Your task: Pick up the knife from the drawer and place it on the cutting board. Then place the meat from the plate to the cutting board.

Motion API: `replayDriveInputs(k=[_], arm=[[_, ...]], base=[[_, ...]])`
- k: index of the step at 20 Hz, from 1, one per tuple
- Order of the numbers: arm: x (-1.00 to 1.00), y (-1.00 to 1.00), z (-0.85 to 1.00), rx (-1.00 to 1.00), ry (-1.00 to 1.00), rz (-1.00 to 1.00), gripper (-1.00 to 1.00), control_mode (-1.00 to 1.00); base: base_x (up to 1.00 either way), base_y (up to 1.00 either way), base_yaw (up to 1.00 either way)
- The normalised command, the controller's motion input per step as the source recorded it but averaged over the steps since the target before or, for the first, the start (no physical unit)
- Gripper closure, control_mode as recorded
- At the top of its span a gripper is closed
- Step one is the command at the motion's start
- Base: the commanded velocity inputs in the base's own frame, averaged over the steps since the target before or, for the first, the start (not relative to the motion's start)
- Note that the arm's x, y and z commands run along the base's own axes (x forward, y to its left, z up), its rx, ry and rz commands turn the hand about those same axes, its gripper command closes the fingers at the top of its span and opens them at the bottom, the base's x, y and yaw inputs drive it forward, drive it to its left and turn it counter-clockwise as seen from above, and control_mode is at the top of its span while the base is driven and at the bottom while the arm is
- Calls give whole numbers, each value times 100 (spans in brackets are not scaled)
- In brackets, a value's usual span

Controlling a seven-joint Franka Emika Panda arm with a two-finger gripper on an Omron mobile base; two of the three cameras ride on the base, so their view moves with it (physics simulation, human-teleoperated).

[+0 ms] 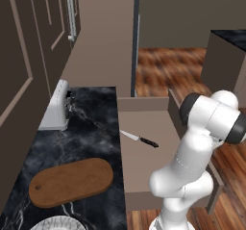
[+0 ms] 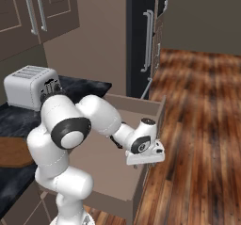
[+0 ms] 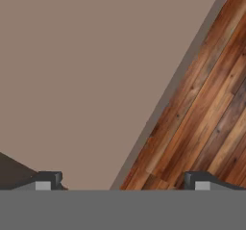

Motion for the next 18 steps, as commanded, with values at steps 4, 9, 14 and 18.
replayDriveInputs(k=[4,9,14,18], arm=[[0,16,100,0,0,-4,-100,-100],[0,17,100,0,0,-2,-100,-100],[0,26,100,0,0,0,-100,-100],[0,34,77,0,-3,5,-100,-100]], base=[[0,0,0],[0,0,0],[0,0,0],[0,0,0]])
